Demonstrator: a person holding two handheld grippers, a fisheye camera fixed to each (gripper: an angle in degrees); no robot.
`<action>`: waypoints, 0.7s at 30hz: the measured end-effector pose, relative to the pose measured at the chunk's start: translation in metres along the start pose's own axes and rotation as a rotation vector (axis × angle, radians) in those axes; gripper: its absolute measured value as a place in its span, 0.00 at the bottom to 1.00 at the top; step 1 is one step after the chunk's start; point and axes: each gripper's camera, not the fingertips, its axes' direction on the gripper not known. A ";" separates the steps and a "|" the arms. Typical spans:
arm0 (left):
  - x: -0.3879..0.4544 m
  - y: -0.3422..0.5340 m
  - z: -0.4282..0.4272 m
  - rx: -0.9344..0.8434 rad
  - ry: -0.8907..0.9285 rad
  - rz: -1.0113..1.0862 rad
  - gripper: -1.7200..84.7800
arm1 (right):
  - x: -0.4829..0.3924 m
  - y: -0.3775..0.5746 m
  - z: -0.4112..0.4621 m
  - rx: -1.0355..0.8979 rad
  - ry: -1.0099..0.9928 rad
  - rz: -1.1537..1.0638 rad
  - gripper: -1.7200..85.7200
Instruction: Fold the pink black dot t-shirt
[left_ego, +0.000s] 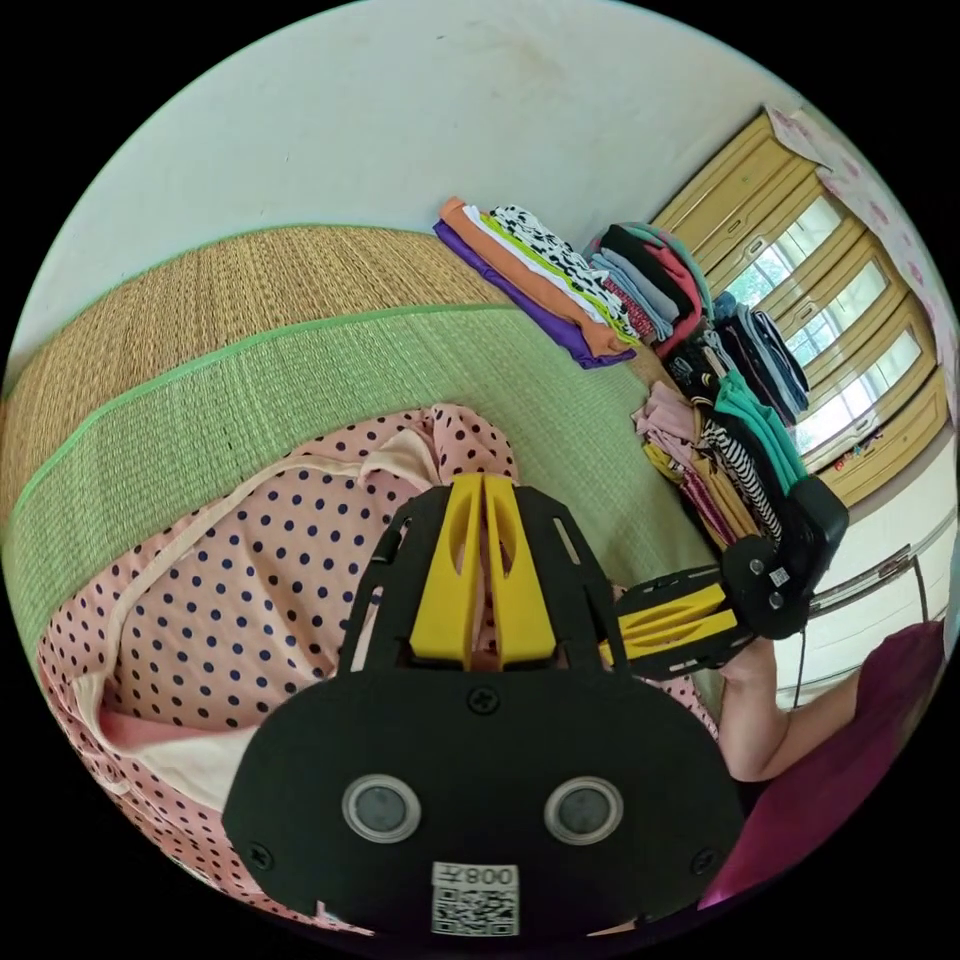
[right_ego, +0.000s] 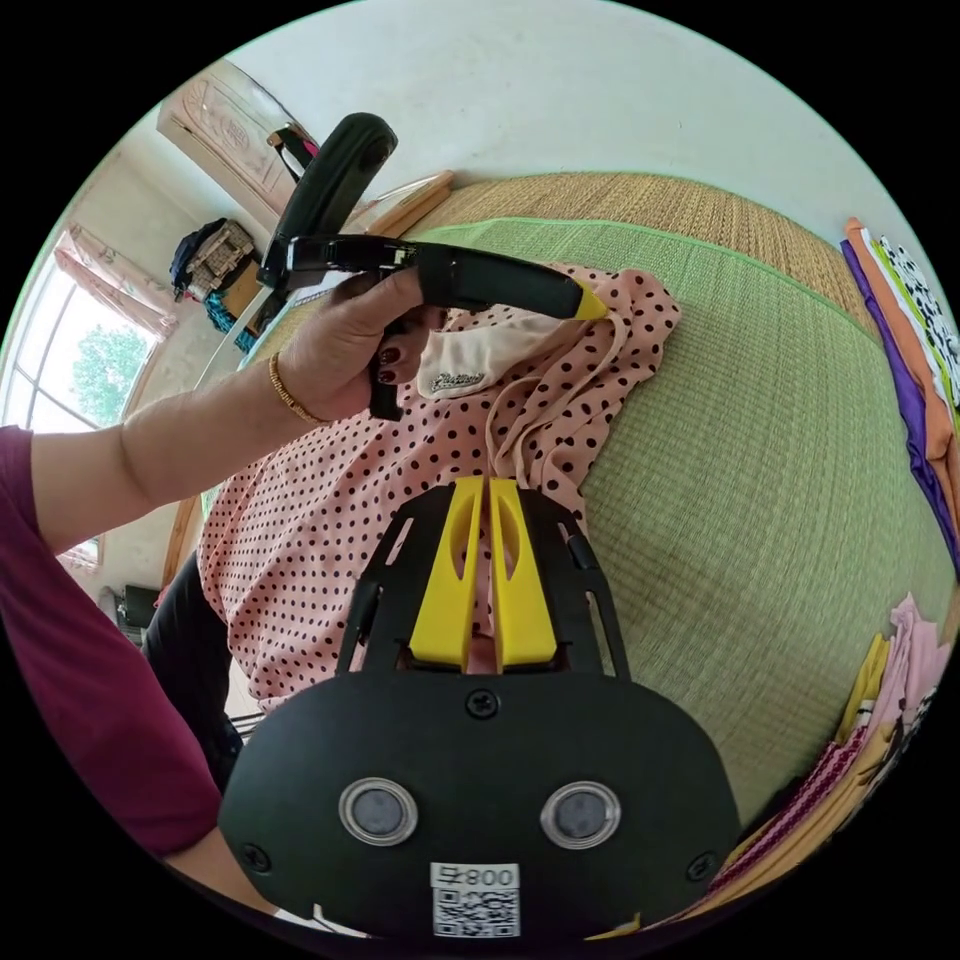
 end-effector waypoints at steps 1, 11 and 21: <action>0.002 0.004 -0.007 0.021 0.014 -0.004 0.03 | 0.000 0.000 -0.002 0.001 0.007 0.000 0.03; 0.004 0.046 -0.031 -0.003 -0.052 -0.034 0.03 | 0.006 0.002 -0.019 0.050 -0.025 0.007 0.03; 0.007 0.060 -0.044 -0.020 -0.175 -0.005 0.03 | -0.009 -0.016 -0.008 0.045 0.025 -0.014 0.03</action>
